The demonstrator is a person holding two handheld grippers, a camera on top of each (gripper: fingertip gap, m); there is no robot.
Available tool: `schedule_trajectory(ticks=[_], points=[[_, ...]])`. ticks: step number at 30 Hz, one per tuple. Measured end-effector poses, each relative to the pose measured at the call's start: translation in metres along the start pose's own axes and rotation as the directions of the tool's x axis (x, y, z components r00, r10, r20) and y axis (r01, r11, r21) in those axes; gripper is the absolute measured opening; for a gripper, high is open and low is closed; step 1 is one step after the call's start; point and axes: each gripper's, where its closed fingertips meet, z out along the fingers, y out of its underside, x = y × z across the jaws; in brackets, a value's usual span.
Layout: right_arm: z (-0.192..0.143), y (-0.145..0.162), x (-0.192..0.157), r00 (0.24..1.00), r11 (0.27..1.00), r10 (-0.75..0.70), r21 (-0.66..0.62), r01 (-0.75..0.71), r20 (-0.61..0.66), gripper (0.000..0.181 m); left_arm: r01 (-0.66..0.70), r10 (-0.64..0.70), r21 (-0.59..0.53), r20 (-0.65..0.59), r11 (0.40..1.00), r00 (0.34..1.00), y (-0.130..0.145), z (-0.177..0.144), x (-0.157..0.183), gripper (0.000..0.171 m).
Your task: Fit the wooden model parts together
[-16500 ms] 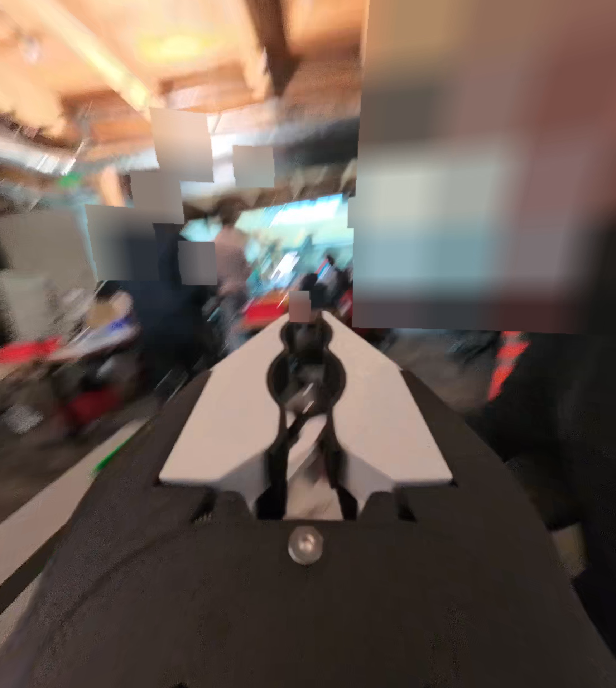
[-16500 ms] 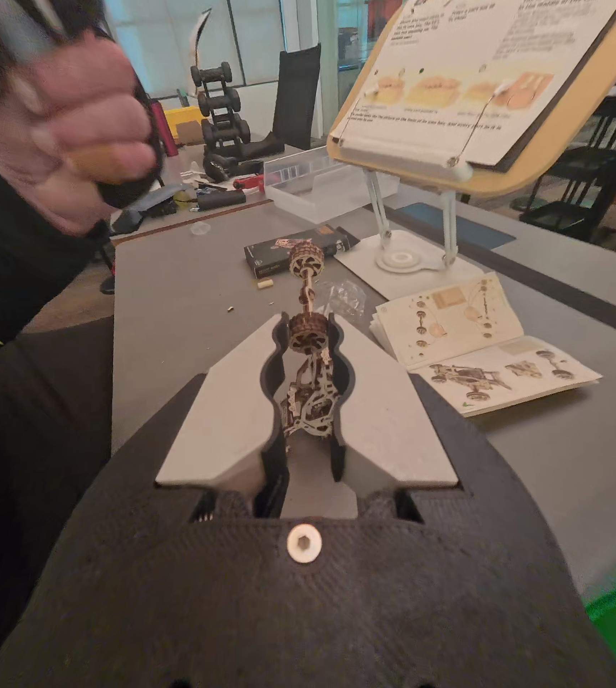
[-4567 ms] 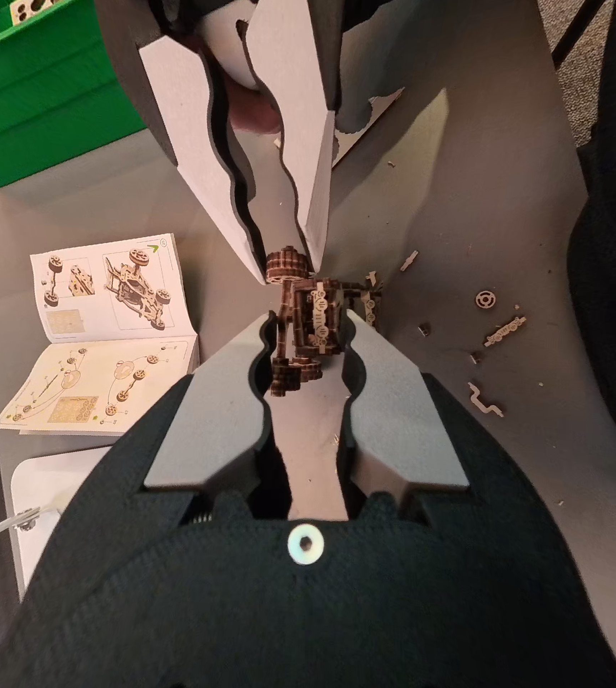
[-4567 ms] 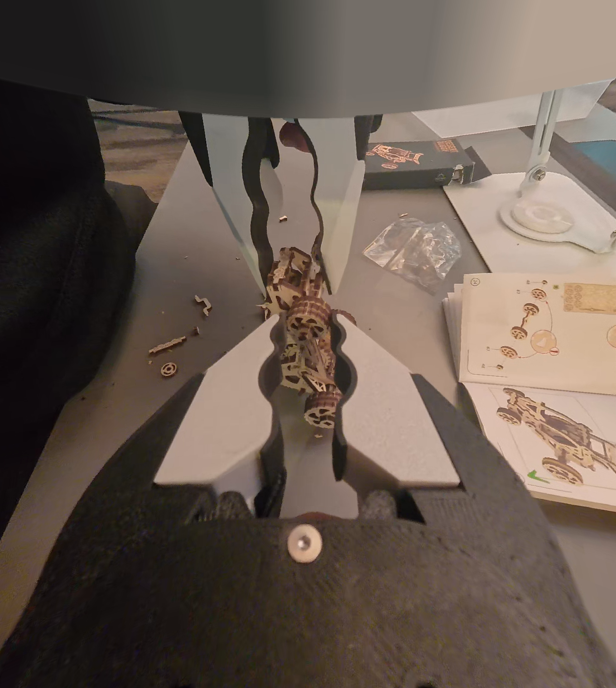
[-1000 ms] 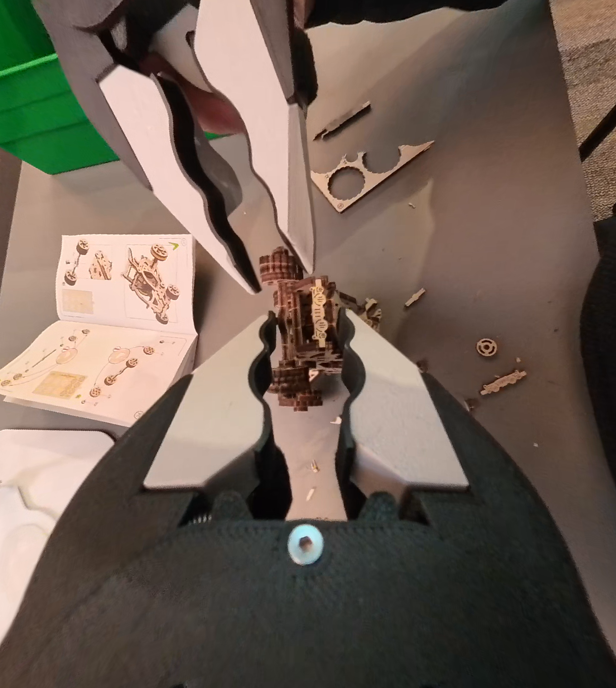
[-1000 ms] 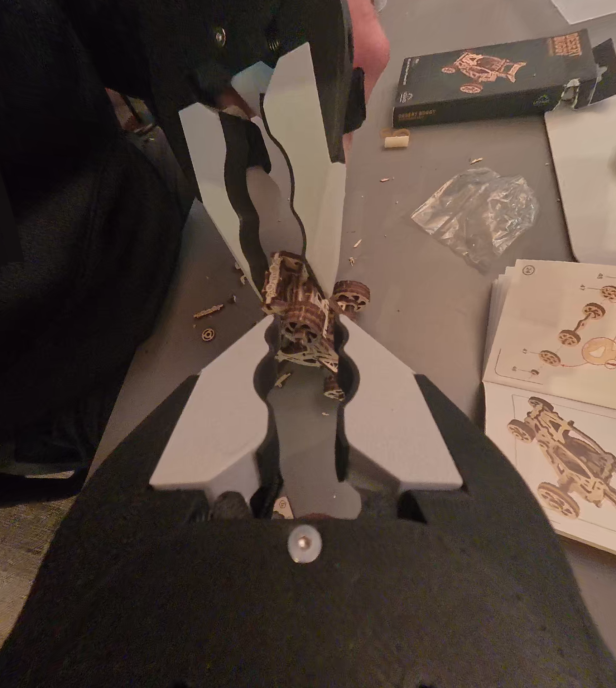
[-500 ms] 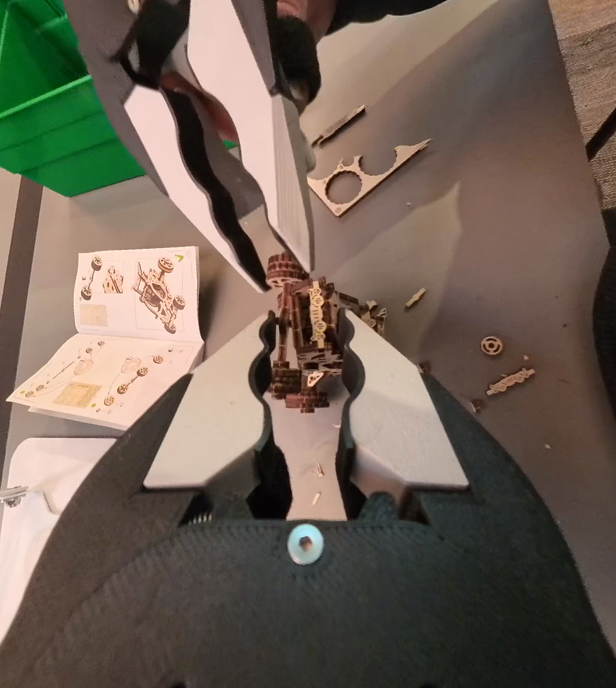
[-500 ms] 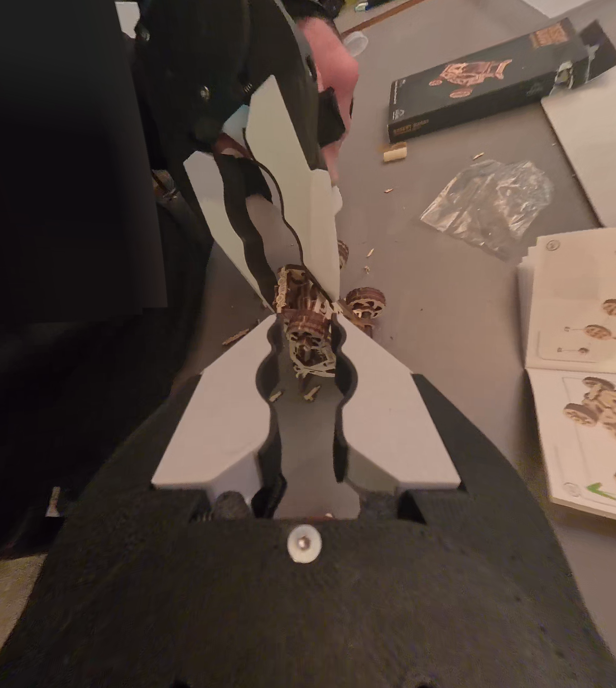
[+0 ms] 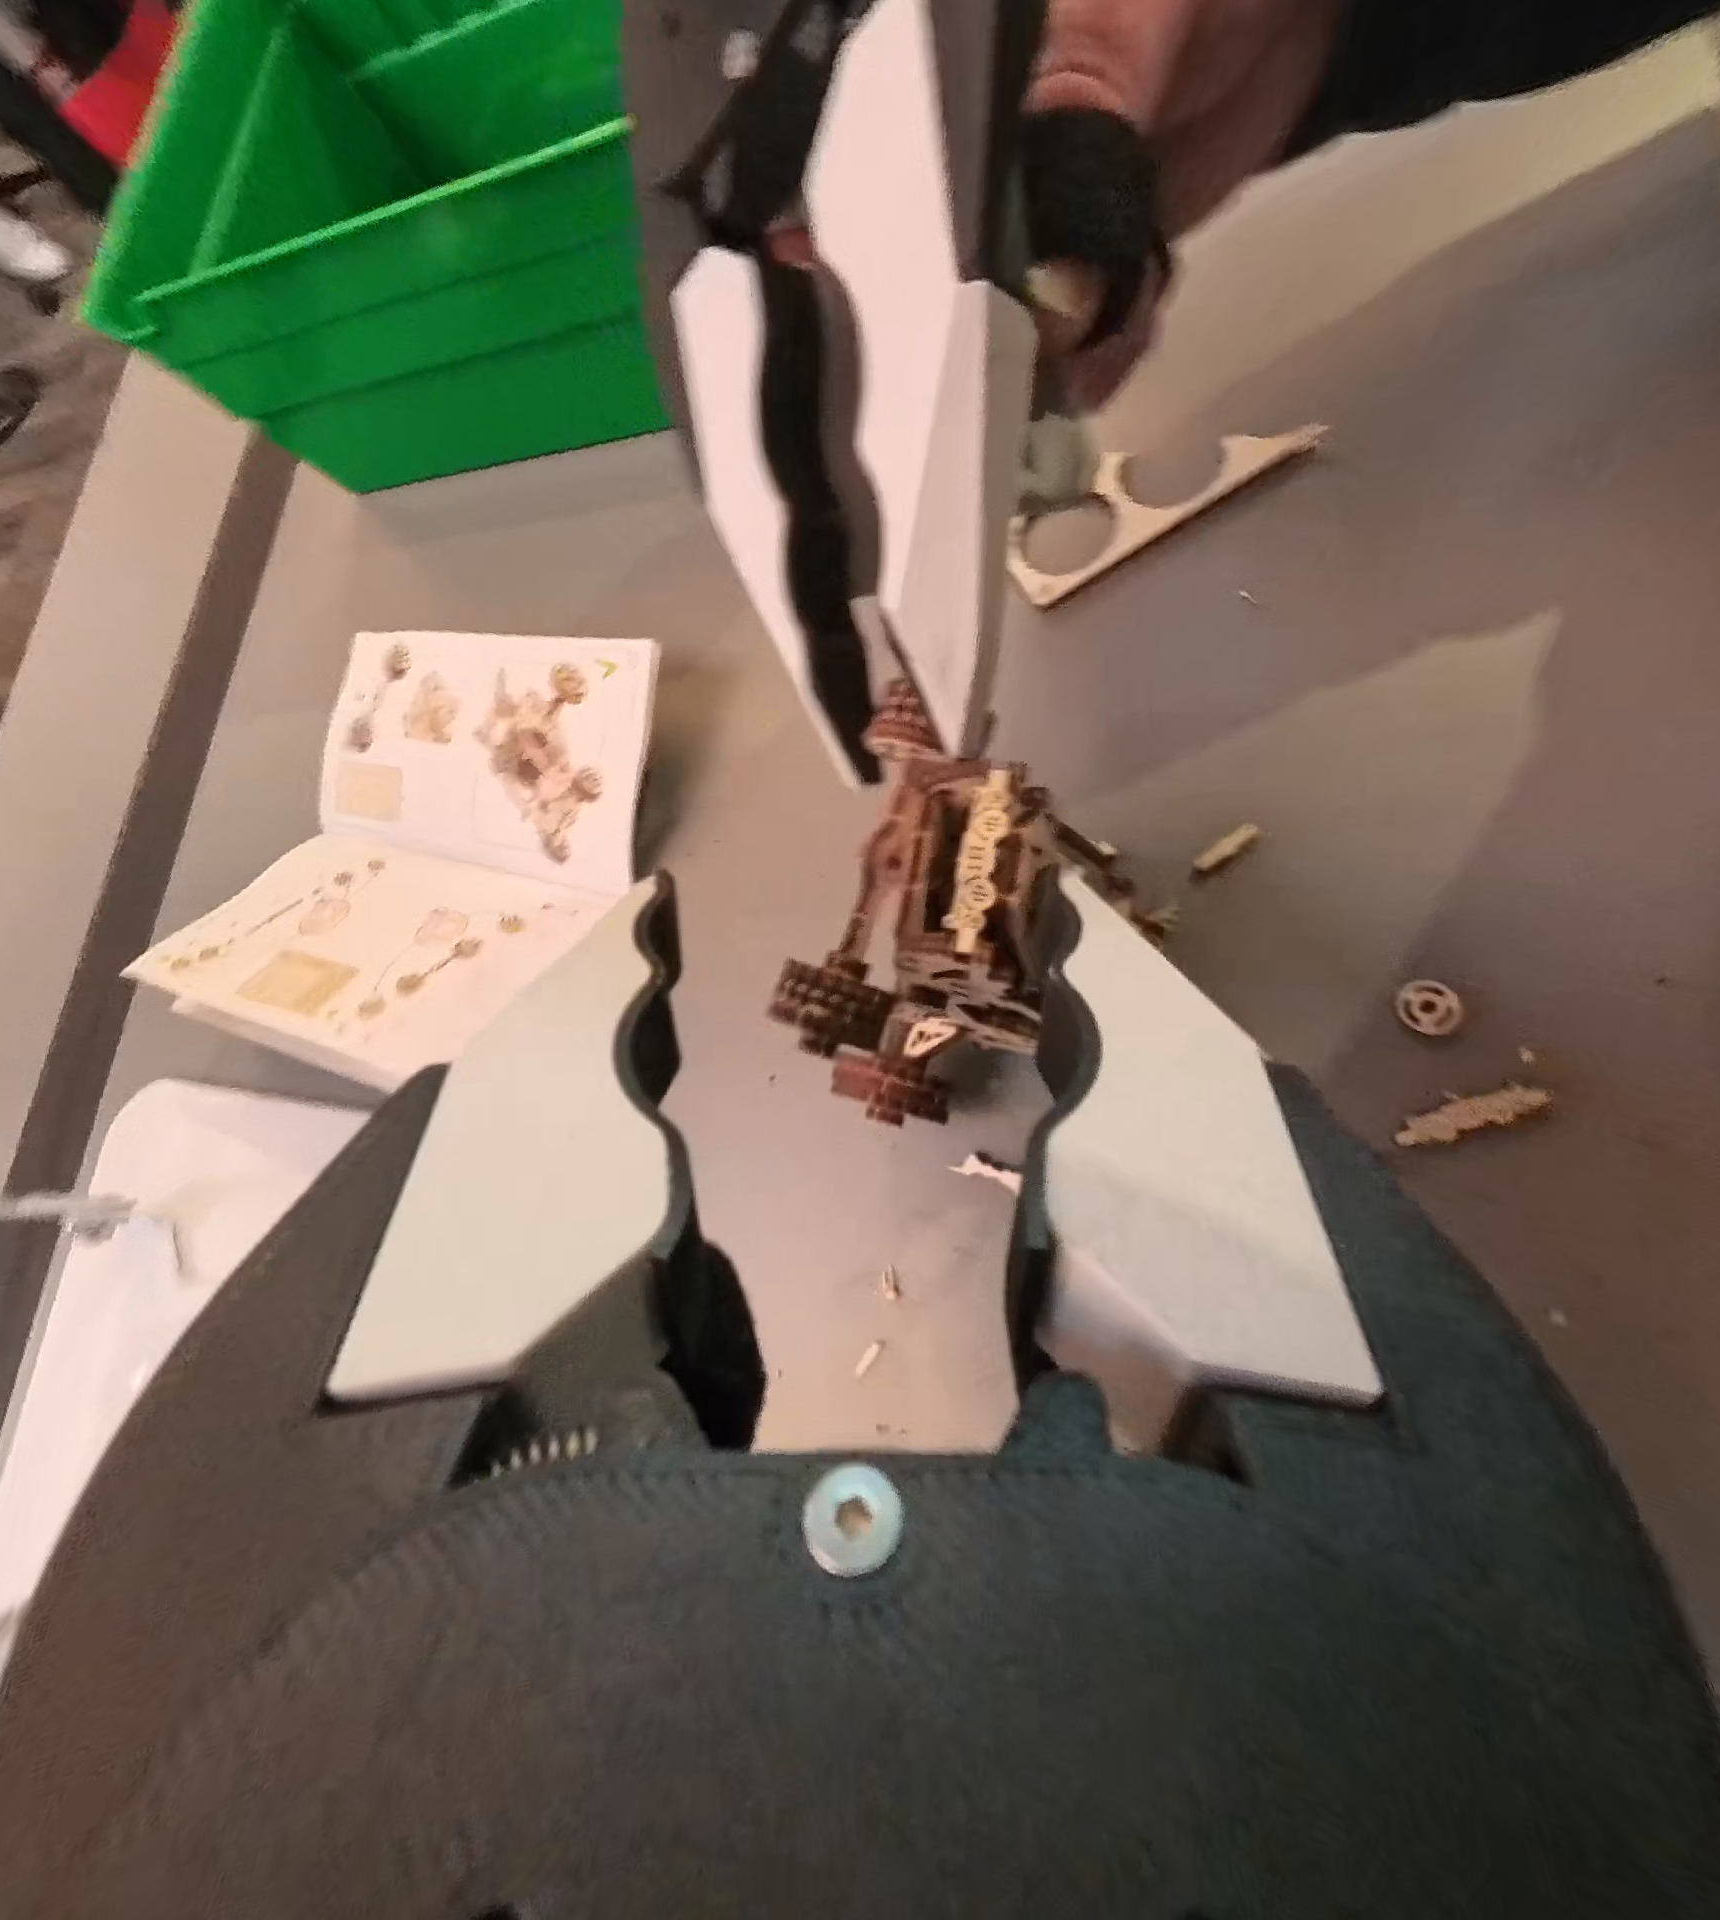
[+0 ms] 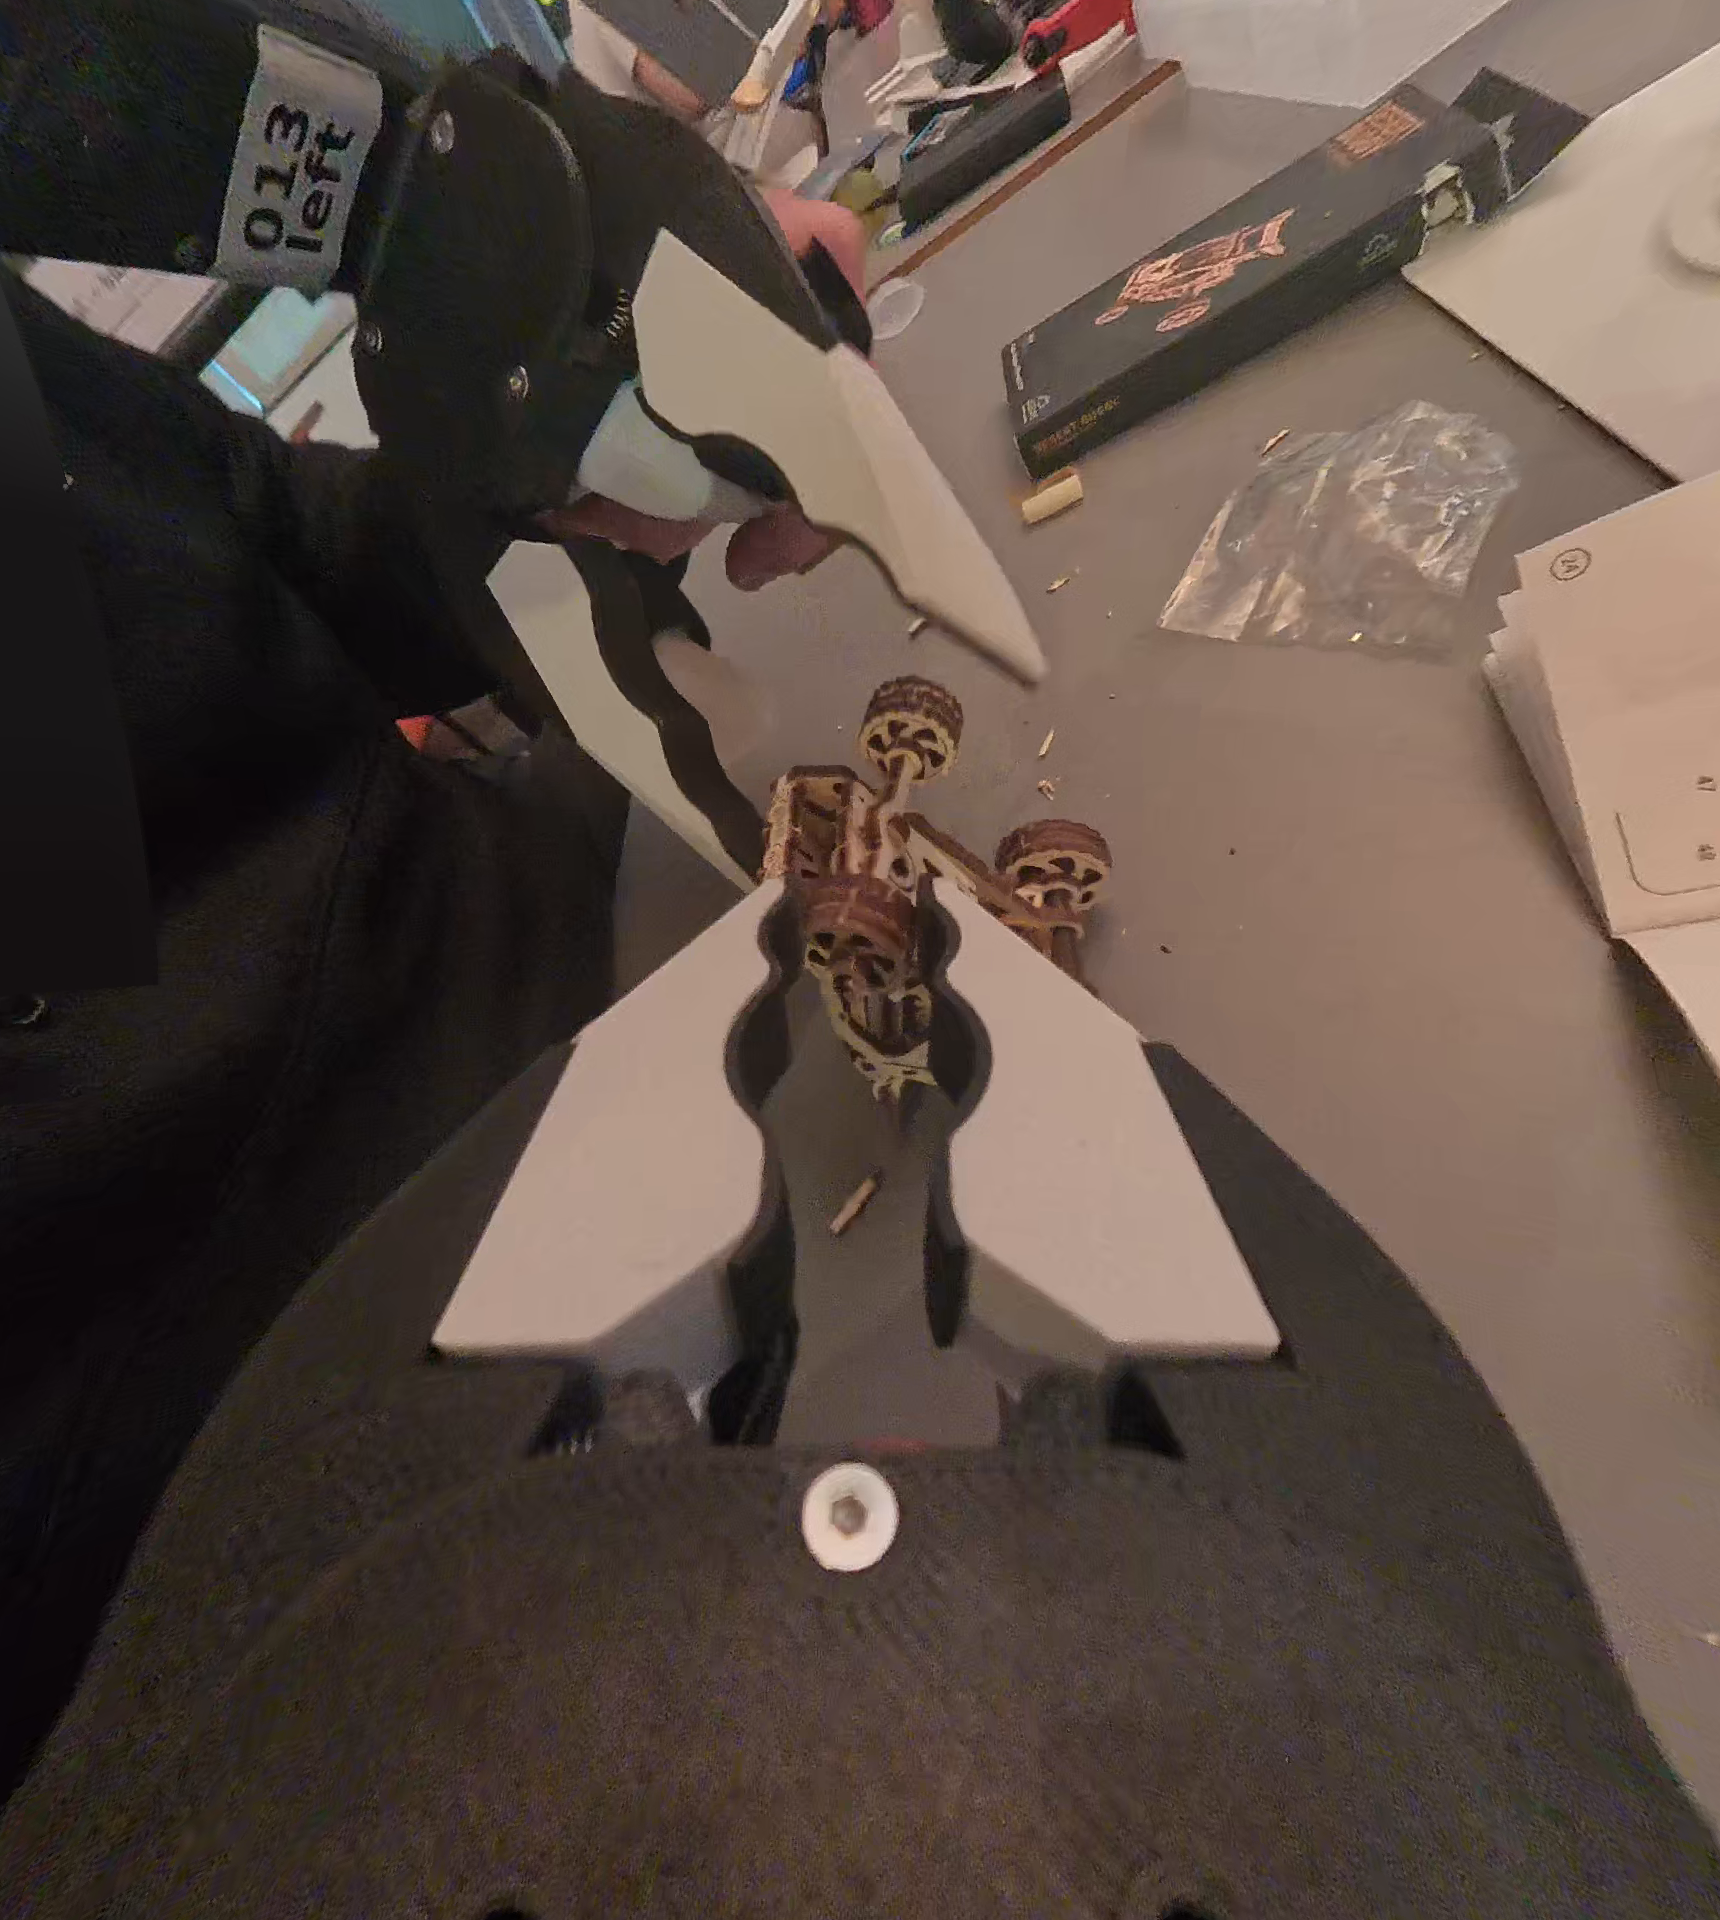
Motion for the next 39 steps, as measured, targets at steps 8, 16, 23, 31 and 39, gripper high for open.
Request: schedule_trajectory(ticks=[8, 16, 23, 31, 39], points=[[0.012, 0.002, -0.007, 0.995, 0.992, 0.093, 0.087, -0.091, -0.027, 0.016, 0.260, -0.277, 0.102, 0.223, 0.960, 0.935, 0.008, -0.025, 0.020, 0.066], [0.030, 0.006, -0.026, 0.991, 0.983, 0.121, 0.144, -0.113, -0.049, 0.000, 0.395, -0.409, 0.105, 0.219, 0.913, 0.886, 0.019, -0.010, 0.036, 0.051], [0.027, 0.010, -0.029, 0.988, 0.980, 0.128, 0.166, -0.112, -0.086, 0.000, 0.338, -0.353, 0.111, 0.170, 0.934, 0.920, 0.026, -0.012, 0.039, 0.048], [-0.025, 0.027, -0.020, 0.949, 0.995, 0.033, 0.098, -0.002, -0.314, 0.019, 0.353, -0.360, 0.081, 0.302, 0.932, 0.883, 0.049, -0.038, 0.038, 0.088], [-0.048, 0.053, -0.019, 0.898, 0.998, 0.022, 0.060, 0.004, -0.440, 0.032, 0.426, -0.410, 0.025, 0.335, 0.904, 0.849, 0.086, -0.089, 0.089, 0.056]])
